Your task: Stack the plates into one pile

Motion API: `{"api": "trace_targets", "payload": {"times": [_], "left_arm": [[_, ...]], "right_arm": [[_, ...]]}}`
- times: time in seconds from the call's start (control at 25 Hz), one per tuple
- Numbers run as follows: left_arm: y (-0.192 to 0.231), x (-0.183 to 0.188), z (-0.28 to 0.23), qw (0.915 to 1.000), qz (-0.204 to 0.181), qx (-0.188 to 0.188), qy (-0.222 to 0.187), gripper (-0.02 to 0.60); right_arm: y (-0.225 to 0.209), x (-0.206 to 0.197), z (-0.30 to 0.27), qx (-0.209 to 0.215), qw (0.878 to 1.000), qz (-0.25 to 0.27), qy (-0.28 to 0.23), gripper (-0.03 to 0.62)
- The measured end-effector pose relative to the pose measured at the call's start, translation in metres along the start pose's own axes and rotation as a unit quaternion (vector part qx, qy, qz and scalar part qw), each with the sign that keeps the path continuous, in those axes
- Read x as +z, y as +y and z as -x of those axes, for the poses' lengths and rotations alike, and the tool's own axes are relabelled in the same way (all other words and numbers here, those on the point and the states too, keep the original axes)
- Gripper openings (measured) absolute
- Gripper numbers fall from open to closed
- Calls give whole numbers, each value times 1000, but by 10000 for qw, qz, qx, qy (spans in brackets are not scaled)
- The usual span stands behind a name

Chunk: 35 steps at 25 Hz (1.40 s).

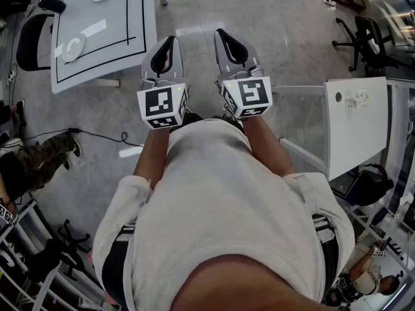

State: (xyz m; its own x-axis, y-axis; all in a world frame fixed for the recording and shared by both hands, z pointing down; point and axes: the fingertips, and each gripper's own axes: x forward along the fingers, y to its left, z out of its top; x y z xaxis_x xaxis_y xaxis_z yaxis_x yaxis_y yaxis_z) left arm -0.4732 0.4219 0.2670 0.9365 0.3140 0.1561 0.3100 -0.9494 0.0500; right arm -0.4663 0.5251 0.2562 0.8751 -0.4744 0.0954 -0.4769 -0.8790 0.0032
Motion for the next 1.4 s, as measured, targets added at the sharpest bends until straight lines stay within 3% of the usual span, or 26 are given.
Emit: {"api": "trace_targets", "payload": {"times": [0.2, 0.36, 0.6, 0.72, 0.88, 1.08, 1.4], "left_arm": [[18, -11, -10, 9997, 14, -216, 83, 2], [23, -22, -27, 9992, 176, -268, 224, 2], [28, -24, -82, 9994, 175, -69, 307, 2], [51, -24, -118, 9988, 164, 270, 387, 2], [80, 1, -181, 9960, 133, 820, 320, 2], [90, 8, -248, 9922, 98, 1146, 490, 2], [133, 13, -304, 9740, 0, 2123, 789, 2]], "right_arm": [[8, -17, -18, -131, 9997, -35, 209, 0], [6, -30, -34, 29, 9989, -38, 474, 0], [-33, -34, -84, 217, 9984, 80, 518, 0], [-44, -31, -129, 632, 9969, 64, 460, 0], [-74, -6, -200, 1239, 9918, 173, 278, 0], [-113, -2, -268, 1714, 9844, 132, 362, 0], [-139, -28, -353, 2472, 9661, -43, 749, 0]]}}
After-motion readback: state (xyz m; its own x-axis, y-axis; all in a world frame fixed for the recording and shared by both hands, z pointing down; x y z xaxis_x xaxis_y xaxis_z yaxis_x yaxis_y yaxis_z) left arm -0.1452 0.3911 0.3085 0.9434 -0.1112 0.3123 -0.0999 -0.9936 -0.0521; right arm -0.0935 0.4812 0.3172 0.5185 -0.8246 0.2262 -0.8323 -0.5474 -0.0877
